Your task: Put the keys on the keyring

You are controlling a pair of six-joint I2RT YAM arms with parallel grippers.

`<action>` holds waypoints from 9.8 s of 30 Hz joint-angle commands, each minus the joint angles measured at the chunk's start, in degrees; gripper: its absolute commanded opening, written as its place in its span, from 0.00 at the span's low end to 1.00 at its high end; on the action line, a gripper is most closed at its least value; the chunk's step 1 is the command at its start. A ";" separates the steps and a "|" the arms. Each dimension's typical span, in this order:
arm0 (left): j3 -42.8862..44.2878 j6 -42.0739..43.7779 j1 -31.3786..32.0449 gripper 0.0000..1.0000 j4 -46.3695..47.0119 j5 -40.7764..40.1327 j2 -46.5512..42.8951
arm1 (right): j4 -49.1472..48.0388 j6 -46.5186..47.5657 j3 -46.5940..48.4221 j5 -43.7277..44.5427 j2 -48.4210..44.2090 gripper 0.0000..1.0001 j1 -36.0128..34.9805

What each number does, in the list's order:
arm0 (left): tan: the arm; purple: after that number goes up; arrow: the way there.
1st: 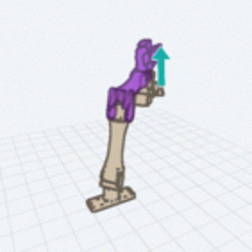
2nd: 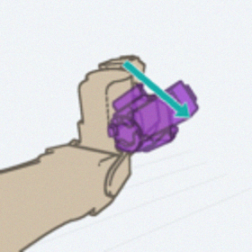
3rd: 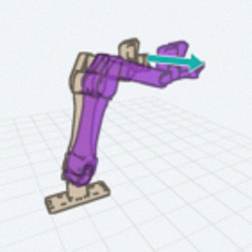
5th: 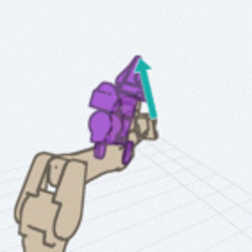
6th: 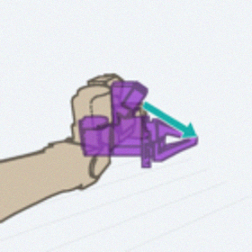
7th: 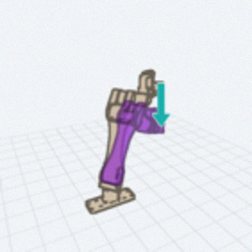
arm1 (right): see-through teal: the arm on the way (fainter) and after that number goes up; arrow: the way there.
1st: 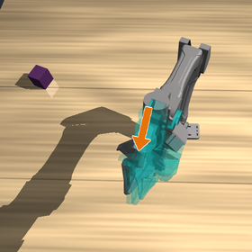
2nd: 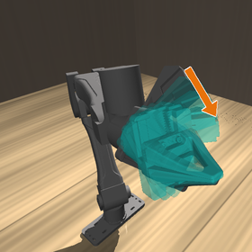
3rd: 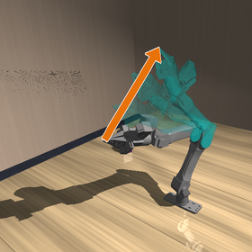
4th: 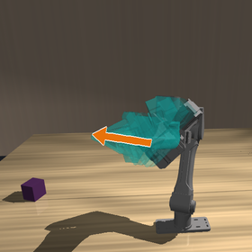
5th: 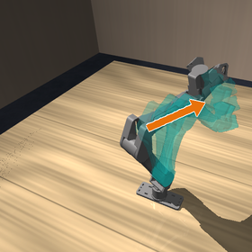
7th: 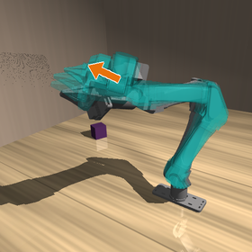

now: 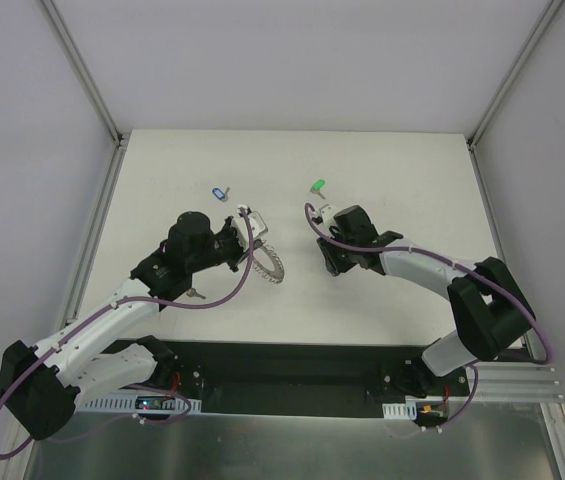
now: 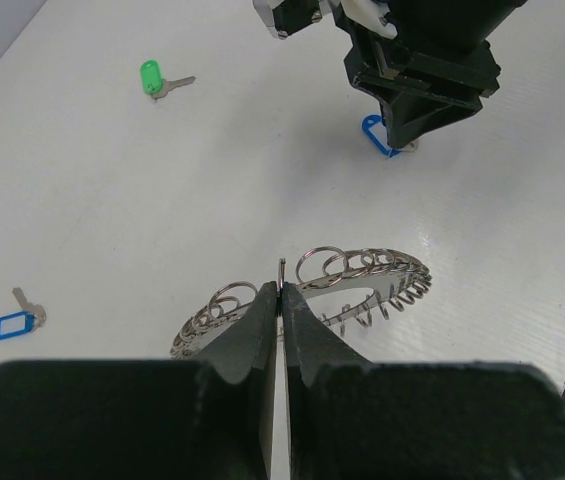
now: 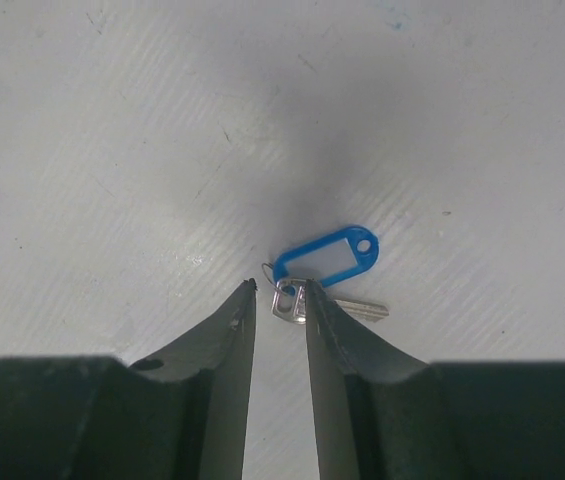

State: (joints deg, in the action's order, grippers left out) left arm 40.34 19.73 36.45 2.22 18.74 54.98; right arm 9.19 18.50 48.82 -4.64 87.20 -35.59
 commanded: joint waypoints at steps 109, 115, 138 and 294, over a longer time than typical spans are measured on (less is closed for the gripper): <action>4.30 0.75 0.56 0.00 2.00 15.43 -6.21 | 6.27 5.84 5.84 -13.45 -23.10 0.02 -0.09; 10.98 3.30 0.21 0.00 0.33 24.47 -2.35 | 14.09 9.79 13.49 -18.19 -27.17 0.03 -0.09; 21.19 4.27 -0.94 0.00 -4.94 40.58 5.40 | 32.29 24.74 34.59 -26.13 -22.07 0.01 -6.94; 21.45 2.42 -0.94 0.00 -3.71 35.13 4.96 | 28.95 28.26 36.44 -5.90 -18.91 0.01 -20.66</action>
State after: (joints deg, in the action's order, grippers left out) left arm 59.66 21.12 35.90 -5.02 50.96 60.80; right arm 40.07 47.40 83.05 -9.89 69.28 -56.07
